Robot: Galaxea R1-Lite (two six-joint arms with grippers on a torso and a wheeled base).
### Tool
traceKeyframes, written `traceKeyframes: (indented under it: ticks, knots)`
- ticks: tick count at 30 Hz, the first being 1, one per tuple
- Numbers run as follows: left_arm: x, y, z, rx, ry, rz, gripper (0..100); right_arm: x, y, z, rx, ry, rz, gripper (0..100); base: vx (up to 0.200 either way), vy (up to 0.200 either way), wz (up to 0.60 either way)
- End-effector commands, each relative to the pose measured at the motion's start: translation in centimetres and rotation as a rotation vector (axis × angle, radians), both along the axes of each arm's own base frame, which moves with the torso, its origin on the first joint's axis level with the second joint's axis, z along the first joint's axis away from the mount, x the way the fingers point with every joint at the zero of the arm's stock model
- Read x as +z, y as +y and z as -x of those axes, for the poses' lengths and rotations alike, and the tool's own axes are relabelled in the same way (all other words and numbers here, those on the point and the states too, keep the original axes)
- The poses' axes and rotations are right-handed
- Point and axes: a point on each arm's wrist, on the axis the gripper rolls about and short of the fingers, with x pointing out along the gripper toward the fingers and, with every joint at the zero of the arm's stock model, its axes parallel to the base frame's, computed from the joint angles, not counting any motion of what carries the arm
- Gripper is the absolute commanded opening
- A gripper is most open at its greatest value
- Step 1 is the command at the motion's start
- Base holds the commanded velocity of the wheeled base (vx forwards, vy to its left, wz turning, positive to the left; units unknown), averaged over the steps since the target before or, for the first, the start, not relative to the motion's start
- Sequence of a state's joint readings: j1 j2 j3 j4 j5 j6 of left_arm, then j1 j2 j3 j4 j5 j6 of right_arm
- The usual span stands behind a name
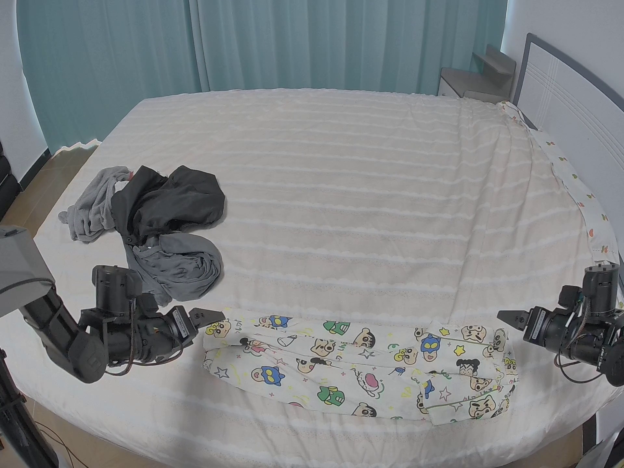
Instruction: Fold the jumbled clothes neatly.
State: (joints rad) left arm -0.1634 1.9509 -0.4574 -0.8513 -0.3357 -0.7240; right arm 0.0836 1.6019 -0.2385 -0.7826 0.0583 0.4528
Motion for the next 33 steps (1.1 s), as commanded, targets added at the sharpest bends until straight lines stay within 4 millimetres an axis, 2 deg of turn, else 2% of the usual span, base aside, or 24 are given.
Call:
traceKeyframes:
  ticks: [1, 3, 6, 19, 25, 33]
  knots:
    - [1.4, -3.9, -4.8, -0.058, 0.043, -0.292, 100, 2.3, -0.8, 4.0, -0.024, -0.138, -0.002, 100, 0.000, 0.000, 0.00]
    - [0.9, -4.1, -5.2, -0.083, 0.064, -0.319, 100, 2.5, -0.8, 4.2, -0.023, -0.146, -0.001, 100, 0.000, 0.000, 0.00]
    - [-1.3, -4.3, -6.0, -0.158, 0.078, -0.399, 100, 2.7, -0.9, 4.5, -0.022, -0.164, 0.002, 100, 0.000, 0.000, 0.00]
    - [-5.0, -4.7, -7.3, -0.191, 0.146, -0.433, 100, 2.9, -0.8, 4.8, -0.015, -0.175, 0.006, 100, 0.000, 0.000, 0.00]
    - [-5.7, -4.9, -7.7, -0.204, 0.150, -0.445, 100, 2.7, -0.8, 4.8, -0.011, -0.169, 0.004, 100, 0.000, 0.000, 0.00]
    - [-5.6, -5.4, -7.8, -0.214, 0.141, -0.439, 100, 2.6, -0.8, 4.8, -0.008, -0.159, 0.003, 100, 0.000, 0.000, 0.00]
